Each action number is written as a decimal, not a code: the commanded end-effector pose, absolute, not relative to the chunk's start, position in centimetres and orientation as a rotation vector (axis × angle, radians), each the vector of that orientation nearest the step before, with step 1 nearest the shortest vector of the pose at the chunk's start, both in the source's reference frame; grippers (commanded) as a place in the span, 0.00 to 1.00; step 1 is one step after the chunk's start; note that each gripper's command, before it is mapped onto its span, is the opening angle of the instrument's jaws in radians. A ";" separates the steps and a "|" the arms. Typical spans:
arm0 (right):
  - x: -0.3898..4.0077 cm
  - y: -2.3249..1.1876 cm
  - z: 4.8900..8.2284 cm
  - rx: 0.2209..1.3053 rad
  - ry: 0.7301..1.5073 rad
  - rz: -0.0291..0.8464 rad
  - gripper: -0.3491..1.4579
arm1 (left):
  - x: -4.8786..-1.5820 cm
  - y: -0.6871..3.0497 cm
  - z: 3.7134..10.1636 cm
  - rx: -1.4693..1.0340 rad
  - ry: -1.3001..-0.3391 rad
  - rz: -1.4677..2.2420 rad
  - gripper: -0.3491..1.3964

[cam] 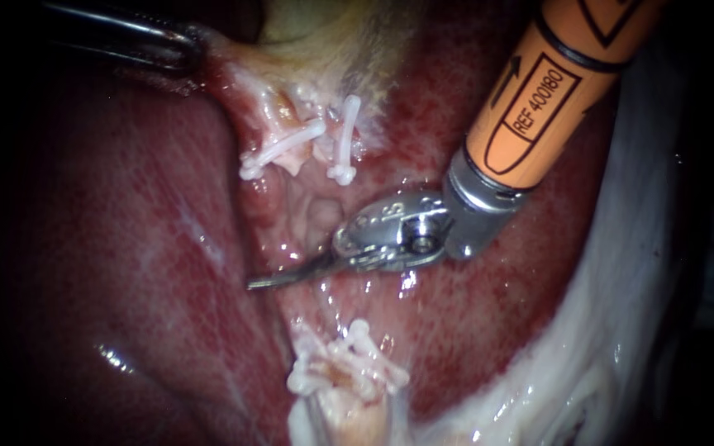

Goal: Go back from the cut right tube

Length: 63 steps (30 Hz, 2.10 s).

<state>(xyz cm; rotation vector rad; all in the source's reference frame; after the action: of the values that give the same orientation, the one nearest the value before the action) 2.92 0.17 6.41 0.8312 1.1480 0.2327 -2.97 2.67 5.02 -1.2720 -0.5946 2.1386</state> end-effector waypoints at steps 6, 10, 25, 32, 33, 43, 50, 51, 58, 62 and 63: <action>2.92 0.15 6.36 0.847 1.198 0.276 0.89 | -2.94 2.68 5.05 -1.272 -0.593 2.139 0.00; 2.95 0.11 6.33 0.858 1.244 0.305 0.99 | -2.93 2.69 5.06 -1.272 -0.593 2.139 0.00; 2.62 0.03 6.03 0.620 1.065 0.296 0.99 | -2.92 2.69 5.06 -1.272 -0.593 2.139 0.00; 2.09 0.13 5.63 0.392 0.942 0.193 0.99 | -2.93 2.69 5.06 -1.272 -0.593 2.139 0.00; 2.00 0.15 5.56 0.368 0.916 0.184 0.99 | -2.93 2.69 5.06 -1.272 -0.593 2.139 0.00; 1.22 0.45 5.11 0.300 0.826 0.167 0.99 | -2.94 2.69 5.07 -1.272 -0.592 2.139 0.00; 1.14 0.50 5.10 0.297 0.817 0.179 1.00 | -2.97 2.69 5.09 -1.271 -0.589 2.139 0.00; 1.14 0.50 5.10 0.296 0.816 0.180 1.00 | -2.98 2.68 5.10 -1.271 -0.588 2.139 0.00; 1.14 0.50 5.10 0.296 0.816 0.180 1.00 | -3.13 2.57 5.33 -1.272 -0.576 2.146 0.00; 1.14 0.50 5.10 0.296 0.816 0.180 1.00 | -3.25 2.43 5.64 -1.254 -0.593 2.159 0.00; 1.14 0.50 5.10 0.296 0.816 0.180 1.00 | -3.26 2.40 5.73 -1.250 -0.598 2.160 0.00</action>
<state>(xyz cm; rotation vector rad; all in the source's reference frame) 1.14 0.50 5.10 0.2962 0.8161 0.1800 -3.27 2.38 5.79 -1.2445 -0.5977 2.1620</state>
